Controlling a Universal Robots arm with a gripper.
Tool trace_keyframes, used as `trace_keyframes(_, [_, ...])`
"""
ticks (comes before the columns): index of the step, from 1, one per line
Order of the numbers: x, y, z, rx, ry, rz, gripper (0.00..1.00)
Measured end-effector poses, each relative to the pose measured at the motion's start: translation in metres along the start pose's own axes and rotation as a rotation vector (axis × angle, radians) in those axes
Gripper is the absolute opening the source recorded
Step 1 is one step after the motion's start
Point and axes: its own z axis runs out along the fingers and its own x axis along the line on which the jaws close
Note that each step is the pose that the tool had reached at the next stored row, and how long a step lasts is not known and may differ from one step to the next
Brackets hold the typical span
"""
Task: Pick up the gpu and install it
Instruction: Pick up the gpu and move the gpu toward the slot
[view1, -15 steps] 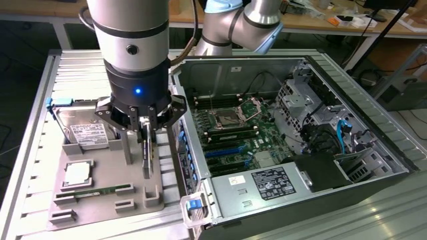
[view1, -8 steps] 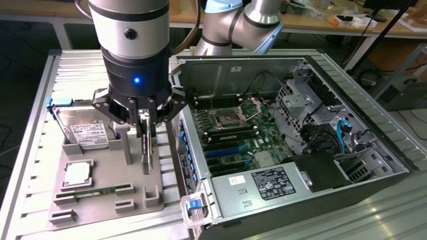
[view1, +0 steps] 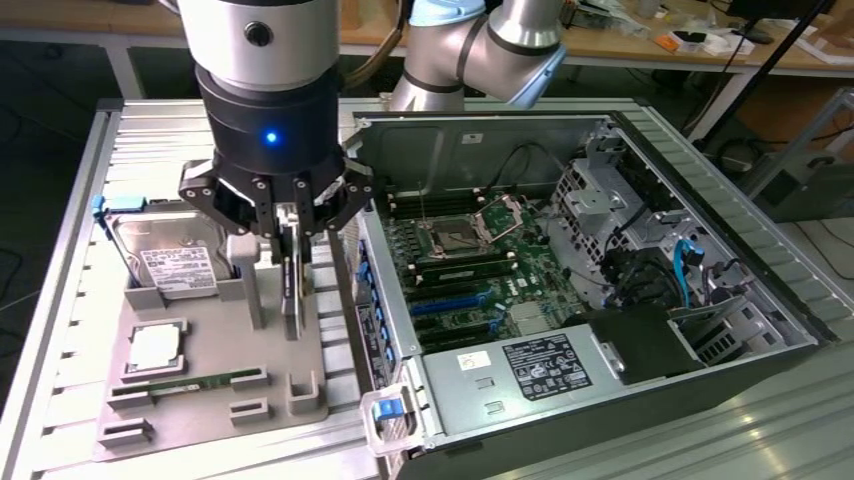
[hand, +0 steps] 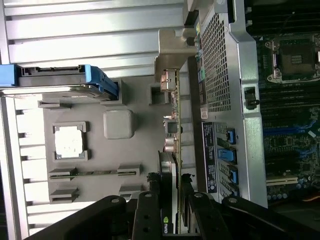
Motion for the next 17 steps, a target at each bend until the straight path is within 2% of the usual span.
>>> trace_keyframes(6, [0.0,0.0005,-0.0109,-0.0001,0.0,0.0,0.27])
trace_keyframes(17, [-0.001,0.0015,-0.0369,0.0,0.0003,0.0,0.27])
